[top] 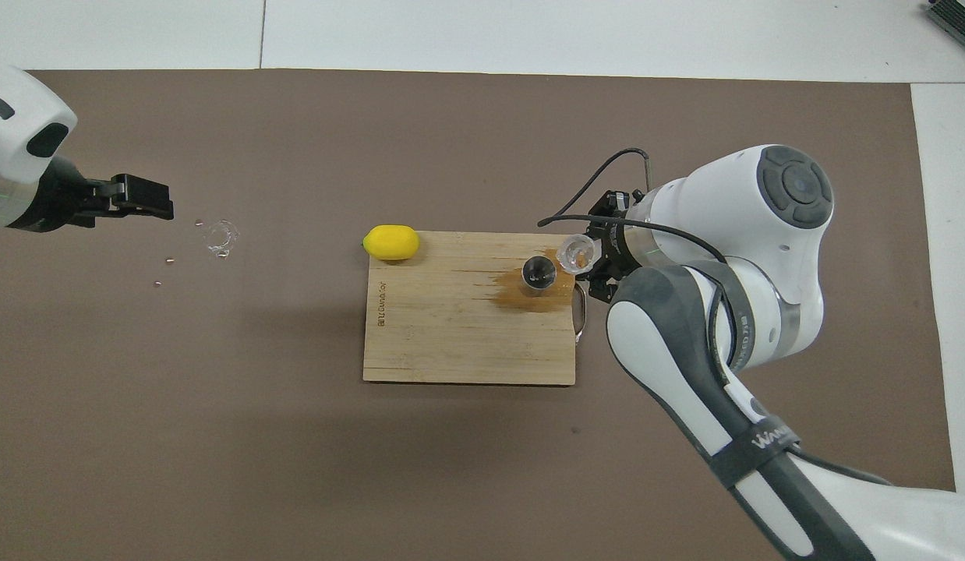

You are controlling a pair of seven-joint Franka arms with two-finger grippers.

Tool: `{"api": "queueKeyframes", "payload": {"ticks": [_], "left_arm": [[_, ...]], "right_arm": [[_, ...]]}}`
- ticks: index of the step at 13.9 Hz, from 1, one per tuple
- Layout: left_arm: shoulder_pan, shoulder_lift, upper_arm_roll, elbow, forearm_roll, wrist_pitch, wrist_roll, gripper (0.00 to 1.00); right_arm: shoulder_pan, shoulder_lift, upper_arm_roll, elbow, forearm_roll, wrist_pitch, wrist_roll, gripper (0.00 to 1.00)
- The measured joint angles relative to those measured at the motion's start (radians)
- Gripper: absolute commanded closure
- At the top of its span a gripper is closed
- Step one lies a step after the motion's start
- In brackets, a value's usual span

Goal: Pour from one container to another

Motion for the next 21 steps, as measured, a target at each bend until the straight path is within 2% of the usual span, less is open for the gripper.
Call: {"api": "queueKeyframes", "payload": {"ticks": [4, 6, 9, 11, 14, 17, 21], "left_arm": [[0.001, -0.034, 0.009, 0.000, 0.047, -0.111, 0.090, 0.00], [0.046, -0.048, -0.022, 0.000, 0.050, -0.138, 0.096, 0.00], [0.246, -0.067, -0.244, 0.003, 0.050, -0.168, 0.104, 0.00], [0.318, -0.069, -0.328, 0.034, 0.050, -0.211, 0.104, 0.00], [0.321, -0.067, -0.328, 0.094, 0.050, -0.274, 0.107, 0.00], [0.280, -0.067, -0.275, 0.087, 0.050, -0.285, 0.107, 0.00], [0.282, -0.067, -0.273, 0.097, 0.050, -0.294, 0.107, 0.00]], "right_arm": [[0.028, 0.000, 0.000, 0.004, -0.088, 0.000, 0.008, 1.00], [0.052, 0.000, 0.000, 0.004, -0.148, 0.000, 0.012, 1.00], [0.074, 0.001, 0.001, 0.004, -0.227, -0.002, 0.016, 1.00], [0.086, 0.001, 0.001, 0.004, -0.285, -0.003, 0.016, 1.00], [0.101, 0.001, 0.001, 0.009, -0.346, -0.005, 0.016, 1.00], [0.119, 0.001, 0.002, 0.029, -0.417, -0.021, 0.016, 1.00], [0.151, 0.001, 0.002, 0.032, -0.509, -0.040, 0.016, 1.00]]}}
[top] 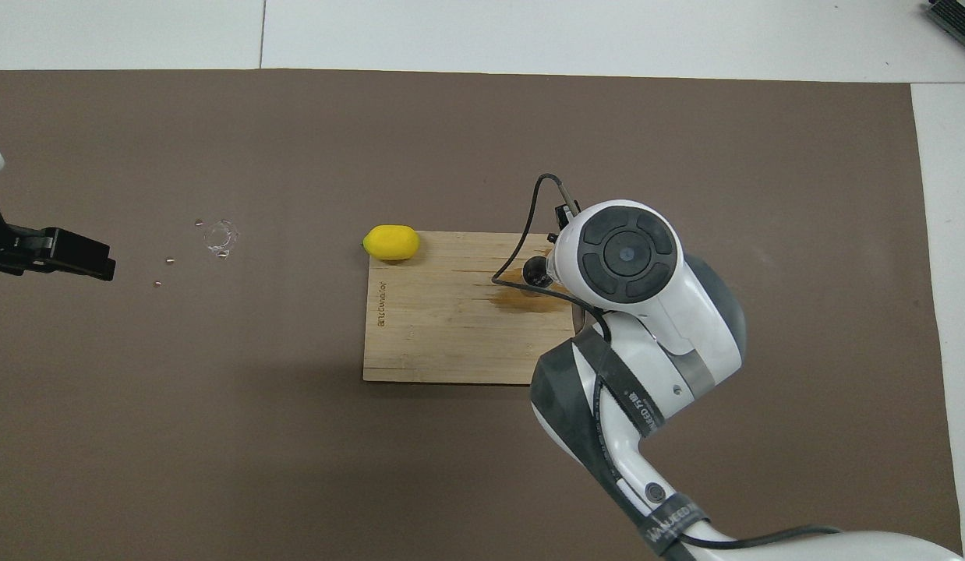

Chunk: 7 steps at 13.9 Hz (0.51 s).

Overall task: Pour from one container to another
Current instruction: 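Tilt the glass cup with the right gripper to pour into the metal cup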

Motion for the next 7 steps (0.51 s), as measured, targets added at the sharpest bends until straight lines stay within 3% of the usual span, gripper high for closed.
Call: {"api": "queueKeyframes", "payload": {"ticks": [7], "left_arm": [[0.013, -0.001, -0.004, 0.001, 0.000, -0.007, 0.000, 0.00]], "right_arm": [[0.022, 0.000, 0.000, 0.001, -0.072, -0.016, 0.000, 1.00]]}}
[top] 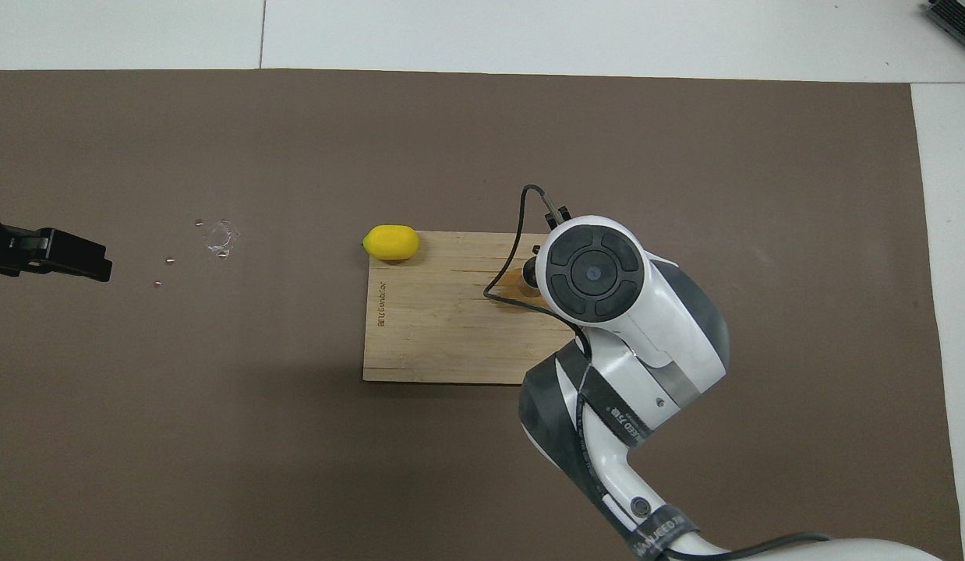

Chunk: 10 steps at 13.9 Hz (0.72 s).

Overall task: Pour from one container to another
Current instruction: 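Tilt the glass cup with the right gripper to pour into the metal cup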

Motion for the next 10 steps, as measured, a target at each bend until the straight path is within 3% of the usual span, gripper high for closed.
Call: {"api": "queueKeyframes", "payload": {"ticks": [10], "left_arm": [[0.016, 0.000, -0.010, -0.001, 0.000, -0.004, 0.000, 0.00]], "right_arm": [[-0.009, 0.001, -0.001, 0.036, 0.098, -0.001, 0.001, 1.00]]}}
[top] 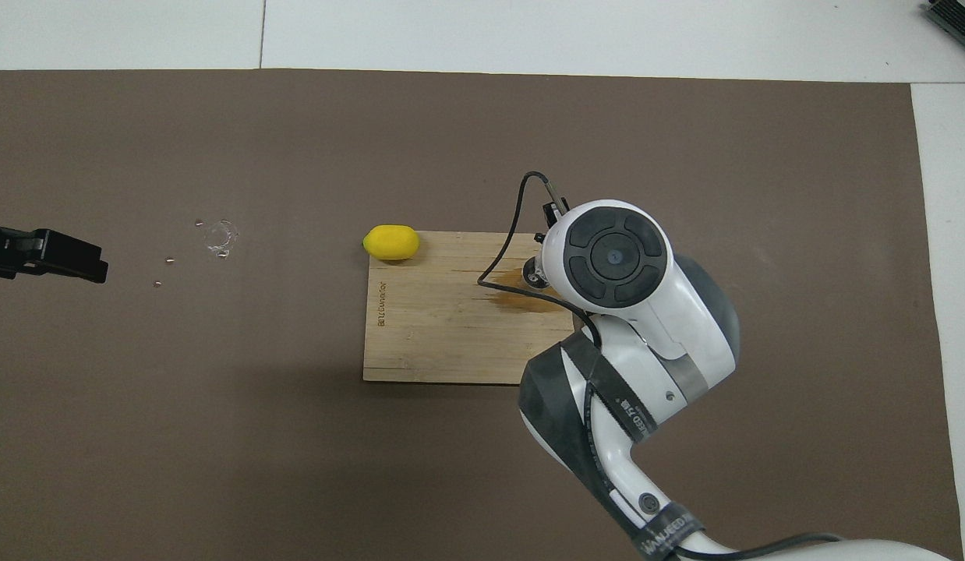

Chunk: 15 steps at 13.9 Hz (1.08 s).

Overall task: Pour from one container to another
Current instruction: 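Tilt the glass cup with the right gripper to pour into the metal cup, then carry the glass cup back with the right gripper and lower it onto the table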

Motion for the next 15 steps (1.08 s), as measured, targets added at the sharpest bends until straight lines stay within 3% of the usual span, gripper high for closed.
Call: {"api": "queueKeyframes", "payload": {"ticks": [9, 15], "left_arm": [[0.002, 0.000, -0.008, 0.000, 0.000, -0.001, 0.000, 0.00], [0.002, 0.000, -0.008, 0.000, 0.000, -0.001, 0.000, 0.00]], "right_arm": [[-0.027, 0.015, -0.003, 0.005, 0.086, 0.000, 0.000, 1.00], [-0.111, 0.025, -0.004, 0.006, 0.254, 0.000, -0.008, 1.00]]}}
